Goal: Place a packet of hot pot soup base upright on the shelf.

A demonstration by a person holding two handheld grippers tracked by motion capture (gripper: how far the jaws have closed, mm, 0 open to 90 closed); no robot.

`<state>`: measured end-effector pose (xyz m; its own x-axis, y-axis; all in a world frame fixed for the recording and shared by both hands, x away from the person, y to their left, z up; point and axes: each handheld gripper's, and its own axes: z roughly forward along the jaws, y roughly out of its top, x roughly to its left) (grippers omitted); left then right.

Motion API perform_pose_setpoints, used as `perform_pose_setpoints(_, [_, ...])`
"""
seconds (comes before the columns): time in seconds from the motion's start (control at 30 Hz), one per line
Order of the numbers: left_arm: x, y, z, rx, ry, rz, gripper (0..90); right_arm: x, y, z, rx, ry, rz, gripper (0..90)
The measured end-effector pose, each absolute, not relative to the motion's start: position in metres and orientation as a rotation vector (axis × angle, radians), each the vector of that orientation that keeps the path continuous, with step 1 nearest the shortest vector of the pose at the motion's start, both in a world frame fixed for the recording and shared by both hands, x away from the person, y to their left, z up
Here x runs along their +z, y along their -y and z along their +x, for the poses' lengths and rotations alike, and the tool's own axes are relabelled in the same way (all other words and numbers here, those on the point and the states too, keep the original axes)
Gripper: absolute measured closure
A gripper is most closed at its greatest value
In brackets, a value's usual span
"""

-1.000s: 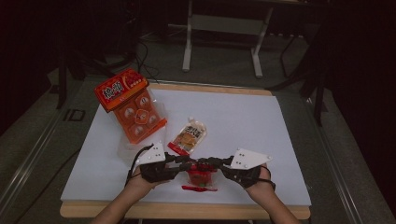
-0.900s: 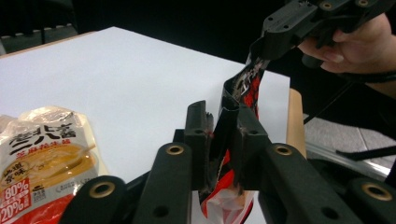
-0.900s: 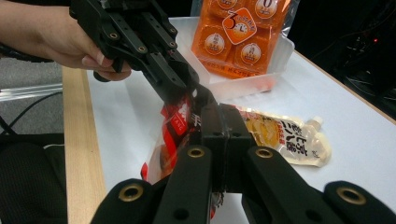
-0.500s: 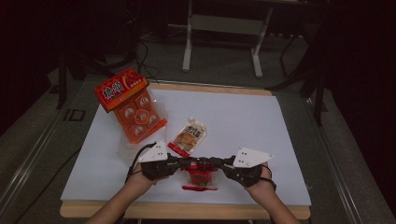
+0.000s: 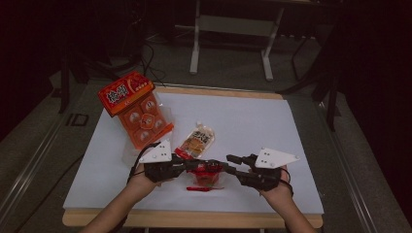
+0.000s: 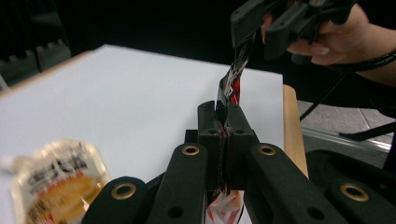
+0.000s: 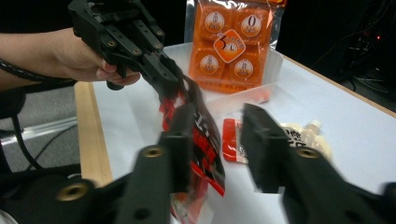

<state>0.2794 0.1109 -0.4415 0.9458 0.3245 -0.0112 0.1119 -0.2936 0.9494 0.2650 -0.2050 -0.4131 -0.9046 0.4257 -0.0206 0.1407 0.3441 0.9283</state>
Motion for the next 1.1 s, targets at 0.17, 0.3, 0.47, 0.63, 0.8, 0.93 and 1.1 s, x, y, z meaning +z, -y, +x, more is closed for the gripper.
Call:
perform_pose_setpoints(0.17, [-0.426, -0.116, 0.281, 0.254, -0.283, 1.865, 88.4, -0.409, 0.215, 0.265, 1.662, -2.318, 0.543, 38.4])
perform_pose_setpoints(0.3, [-0.412, -0.124, 0.284, 0.292, -0.274, 1.853, 88.4, -0.41, 0.22, 0.265, 1.672, -2.299, 0.573, 21.1])
perform_pose_setpoints(0.47, [-0.397, -0.137, 0.291, 0.338, -0.249, 1.831, 88.4, -0.413, 0.226, 0.264, 1.683, -2.282, 0.559, 13.9])
perform_pose_setpoints(0.63, [-0.382, -0.152, 0.297, 0.381, -0.233, 1.814, 88.3, -0.414, 0.23, 0.265, 1.688, -2.275, 0.562, 13.9])
perform_pose_setpoints(0.8, [-0.373, -0.161, 0.301, 0.421, -0.237, 1.82, 88.2, -0.415, 0.233, 0.267, 1.754, -2.272, 0.585, 14.0])
perform_pose_setpoints(0.93, [-0.368, -0.176, 0.307, 0.451, -0.256, 1.81, 88.2, -0.416, 0.235, 0.268, 1.764, -2.27, 0.594, 14.3])
perform_pose_setpoints(1.1, [-0.364, -0.193, 0.313, 0.461, -0.279, 1.794, 88.2, -0.417, 0.237, 0.269, 1.77, -2.273, 0.604, 14.3])
